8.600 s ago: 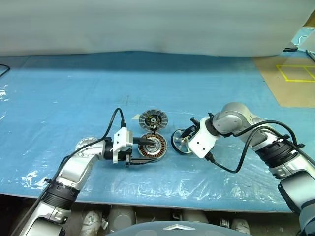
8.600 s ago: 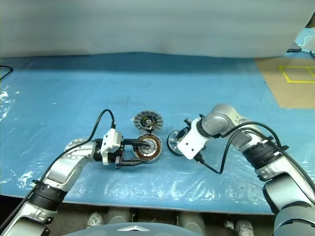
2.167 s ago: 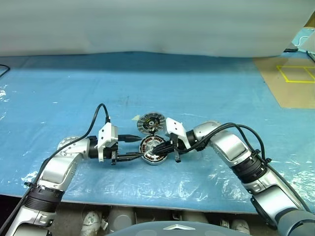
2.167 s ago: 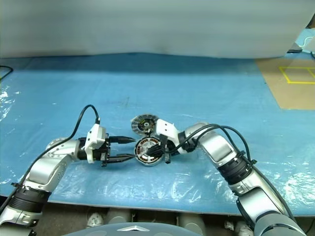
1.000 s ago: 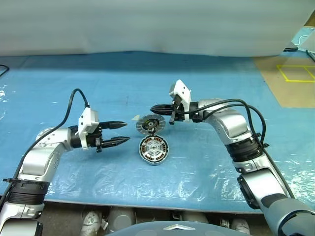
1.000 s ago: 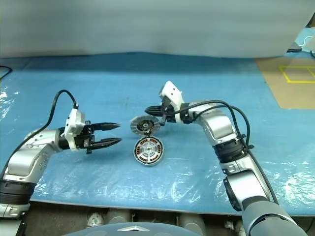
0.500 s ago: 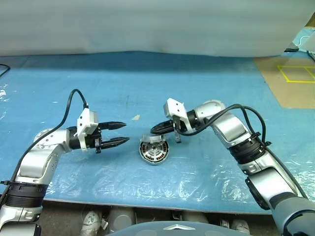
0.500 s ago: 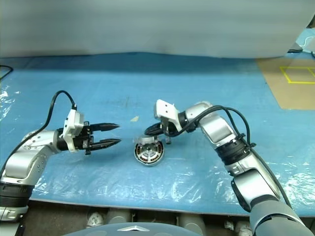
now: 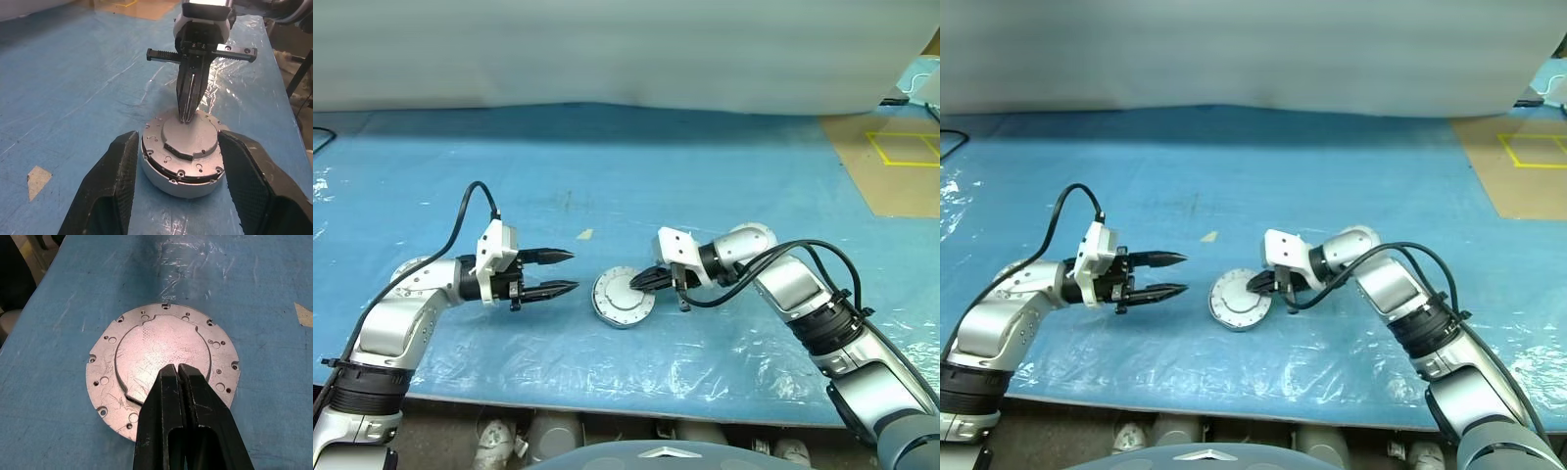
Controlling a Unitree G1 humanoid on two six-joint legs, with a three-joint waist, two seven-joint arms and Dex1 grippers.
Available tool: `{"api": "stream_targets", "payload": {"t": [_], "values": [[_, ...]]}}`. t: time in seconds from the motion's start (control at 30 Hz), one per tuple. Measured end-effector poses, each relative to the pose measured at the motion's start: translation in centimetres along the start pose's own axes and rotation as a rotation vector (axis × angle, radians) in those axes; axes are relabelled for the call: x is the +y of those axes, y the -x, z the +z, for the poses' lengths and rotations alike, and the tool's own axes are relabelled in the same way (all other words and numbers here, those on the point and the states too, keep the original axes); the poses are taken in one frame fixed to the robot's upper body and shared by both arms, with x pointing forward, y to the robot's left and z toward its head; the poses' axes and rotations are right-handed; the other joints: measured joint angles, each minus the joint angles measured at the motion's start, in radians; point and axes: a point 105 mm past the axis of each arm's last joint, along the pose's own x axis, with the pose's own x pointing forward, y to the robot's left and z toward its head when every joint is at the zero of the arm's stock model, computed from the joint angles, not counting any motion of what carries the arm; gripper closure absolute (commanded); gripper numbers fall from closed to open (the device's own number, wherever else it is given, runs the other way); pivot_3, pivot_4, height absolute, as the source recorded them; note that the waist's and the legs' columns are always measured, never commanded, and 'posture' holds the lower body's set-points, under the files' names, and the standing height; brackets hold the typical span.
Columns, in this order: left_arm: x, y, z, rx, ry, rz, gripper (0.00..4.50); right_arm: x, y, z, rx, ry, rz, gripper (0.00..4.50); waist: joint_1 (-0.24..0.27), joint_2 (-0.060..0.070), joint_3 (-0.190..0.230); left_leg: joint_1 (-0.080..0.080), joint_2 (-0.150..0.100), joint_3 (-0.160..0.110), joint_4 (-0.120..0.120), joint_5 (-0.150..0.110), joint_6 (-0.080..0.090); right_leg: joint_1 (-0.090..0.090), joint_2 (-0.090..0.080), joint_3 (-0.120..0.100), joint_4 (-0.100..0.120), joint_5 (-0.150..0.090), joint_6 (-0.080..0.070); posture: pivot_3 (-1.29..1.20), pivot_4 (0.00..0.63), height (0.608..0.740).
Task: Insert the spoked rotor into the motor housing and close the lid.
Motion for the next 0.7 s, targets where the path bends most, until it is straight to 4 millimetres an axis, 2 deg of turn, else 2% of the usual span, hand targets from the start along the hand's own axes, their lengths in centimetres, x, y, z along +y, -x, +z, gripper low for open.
{"api": "stream_targets", "payload": {"t": [0.13,0.2,0.27,0.4,0.6,0.7], "values": [[-0.3,-0.3,0.0,-0.003,-0.003,-0.013,1.76,-0.4,1.3,2.2,-0.084,-0.034,-0.045,4.48,-0.002,0.000,0.000,0.000,0.000,0.000,0.000,0.000,0.000,-0.001,0.000,0.000,0.000,0.000,0.000,0.00,0.150,0.740],[-0.8,-0.5,-0.1,-0.002,0.002,-0.029,1.76,-0.8,2.2,3.9,-0.128,-0.016,-0.077,4.11,-0.003,0.000,0.000,0.000,0.000,0.000,0.000,0.000,0.000,-0.001,0.000,0.000,0.000,0.000,0.000,0.00,0.150,0.740],[-1.4,-0.8,-0.4,-0.001,0.013,-0.048,1.76,-0.8,2.6,4.6,-0.134,0.031,-0.101,3.54,-0.001,0.000,0.000,0.000,0.000,0.000,-0.001,0.000,0.000,-0.001,0.000,0.000,0.000,0.000,0.000,0.00,0.150,0.740],[-2.1,-0.8,-1.1,0.015,0.023,-0.064,1.76,0.6,1.3,2.7,-0.073,0.031,-0.052,2.13,0.000,0.000,0.000,-0.001,0.000,0.000,-0.001,0.000,0.000,-0.001,0.000,0.000,-0.001,0.000,0.000,0.00,0.150,0.740],[-2.8,-1.0,-1.9,0.042,0.007,-0.091,1.76,1.0,0.8,2.5,-0.057,0.110,-0.029,0.05,-0.002,0.000,0.000,0.000,0.000,0.000,-0.001,0.000,0.000,-0.001,0.000,0.000,0.000,0.000,0.000,0.00,0.150,0.740],[-3.0,-0.9,-2.3,0.054,-0.008,-0.088,1.76,0.8,0.3,2.3,-0.062,0.103,-0.028,0.02,-0.003,0.000,0.000,0.000,0.000,0.000,0.000,0.000,0.000,-0.001,0.000,0.001,0.000,0.000,0.000,0.00,0.150,0.740]]}}
